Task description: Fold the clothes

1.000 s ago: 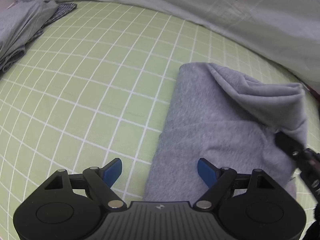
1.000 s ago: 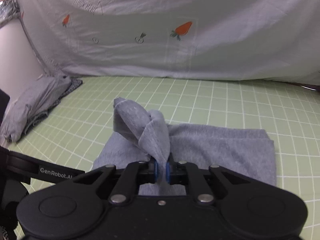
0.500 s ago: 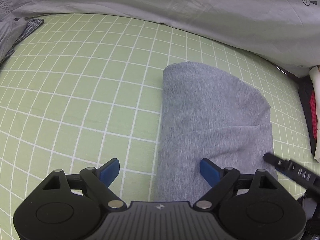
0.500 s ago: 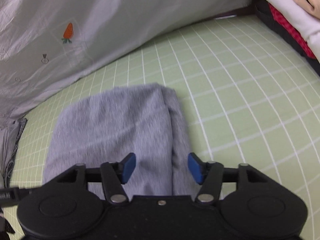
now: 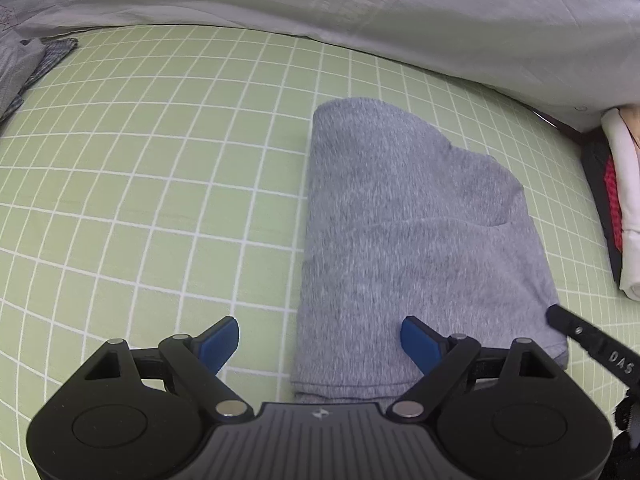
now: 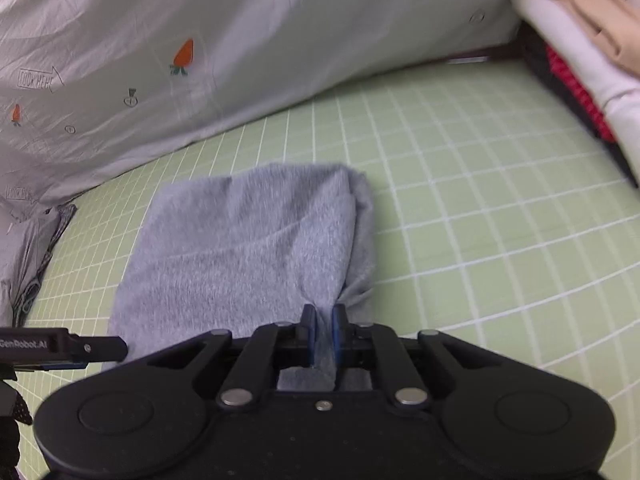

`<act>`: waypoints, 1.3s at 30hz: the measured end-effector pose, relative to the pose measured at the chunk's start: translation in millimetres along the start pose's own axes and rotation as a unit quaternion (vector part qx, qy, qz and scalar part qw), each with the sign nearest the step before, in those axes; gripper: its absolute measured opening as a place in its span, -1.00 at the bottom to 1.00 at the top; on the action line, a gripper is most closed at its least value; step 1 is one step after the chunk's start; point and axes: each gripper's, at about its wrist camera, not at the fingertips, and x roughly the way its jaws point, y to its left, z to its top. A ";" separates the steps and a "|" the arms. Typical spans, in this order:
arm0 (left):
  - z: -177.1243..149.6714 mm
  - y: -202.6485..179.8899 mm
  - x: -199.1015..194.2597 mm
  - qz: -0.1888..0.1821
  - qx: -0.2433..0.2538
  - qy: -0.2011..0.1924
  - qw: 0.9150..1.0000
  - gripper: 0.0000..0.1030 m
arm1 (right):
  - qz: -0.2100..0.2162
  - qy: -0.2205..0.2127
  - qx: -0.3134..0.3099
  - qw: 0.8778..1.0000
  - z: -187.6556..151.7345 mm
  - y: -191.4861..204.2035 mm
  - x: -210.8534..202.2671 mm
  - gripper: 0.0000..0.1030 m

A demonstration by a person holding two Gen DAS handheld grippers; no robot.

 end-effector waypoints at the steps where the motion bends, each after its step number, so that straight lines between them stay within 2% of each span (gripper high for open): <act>1: -0.4 -2.1 0.2 -0.002 0.004 0.002 1.000 0.72 | -0.012 -0.005 0.000 1.000 0.1 -1.2 -4.1 -0.99; 2: 0.9 -3.6 0.2 -0.002 0.010 0.004 1.000 0.72 | -0.027 -0.004 0.001 1.000 0.1 -3.3 -5.3 -0.97; 3: 1.2 -4.9 0.5 -0.002 0.014 0.005 1.000 0.73 | -0.037 0.008 0.011 0.999 -1.0 -7.9 -1.5 -0.84; 5: 1.7 -7.3 1.4 -0.003 0.022 0.006 1.000 0.73 | -0.044 0.043 0.041 0.997 -4.9 -19.5 10.0 -0.47; 6: 1.9 -8.5 1.8 -0.003 0.026 0.007 1.000 0.73 | -0.045 0.049 0.059 0.996 -7.4 -24.4 12.4 -0.19; 8: 4.9 -6.9 -0.3 0.001 0.024 -0.003 1.000 0.73 | -0.036 0.043 0.079 0.995 -8.3 -28.3 13.1 0.05; 10: 10.7 -2.8 -0.3 0.006 0.019 -0.011 1.000 0.73 | -0.032 0.037 0.080 0.996 -4.5 -27.5 16.5 0.41; 16: 34.8 -0.2 16.5 -0.004 0.008 -0.002 1.000 0.73 | -0.002 0.038 0.086 0.996 8.5 -21.6 34.9 0.62; 20: 48.1 -5.8 35.8 -0.032 0.000 0.017 0.999 0.75 | 0.001 0.066 0.070 0.995 13.5 -13.6 57.8 0.62; 24: 54.9 -11.7 51.0 -0.057 -0.005 0.032 0.998 0.72 | 0.003 0.070 0.057 0.996 17.2 -2.8 69.3 0.75; 25: 54.5 -11.9 53.6 -0.068 -0.011 0.036 0.997 0.59 | 0.006 0.070 0.051 0.996 17.7 0.1 71.2 0.70; 26: 54.0 -12.0 56.0 -0.079 -0.018 0.040 0.996 0.34 | 0.012 0.070 0.047 0.996 18.2 3.4 72.4 0.61; 27: 52.4 -13.9 53.3 -0.087 -0.019 0.037 0.995 0.19 | 0.017 0.071 0.044 0.996 18.9 7.0 73.3 0.34; 28: 50.7 -16.0 50.2 -0.094 -0.020 0.034 0.995 -0.06 | 0.022 0.073 0.041 0.996 19.5 10.5 74.2 -0.22; 29: 49.1 -18.1 47.0 -0.101 -0.021 0.031 0.994 -0.28 | 0.026 0.073 0.038 0.996 20.3 14.2 74.0 -0.45; 30: 47.4 -20.2 43.9 -0.109 -0.021 0.028 0.993 -0.38 | 0.031 0.072 0.035 0.996 21.0 17.9 73.0 -0.60; 32: 44.1 -24.3 37.7 -0.123 -0.022 0.022 0.992 -0.48 | 0.047 0.057 0.029 0.997 21.7 24.8 62.2 -0.69; 36: 35.3 -33.0 15.8 -0.168 -0.018 0.006 0.986 -0.50 | 0.080 0.021 0.030 0.996 21.0 38.9 25.9 -0.72; 39: 24.8 -50.5 3.0 -0.186 0.007 0.004 0.982 -0.50 | 0.077 -0.003 0.029 0.997 16.8 45.5 -4.5 -0.72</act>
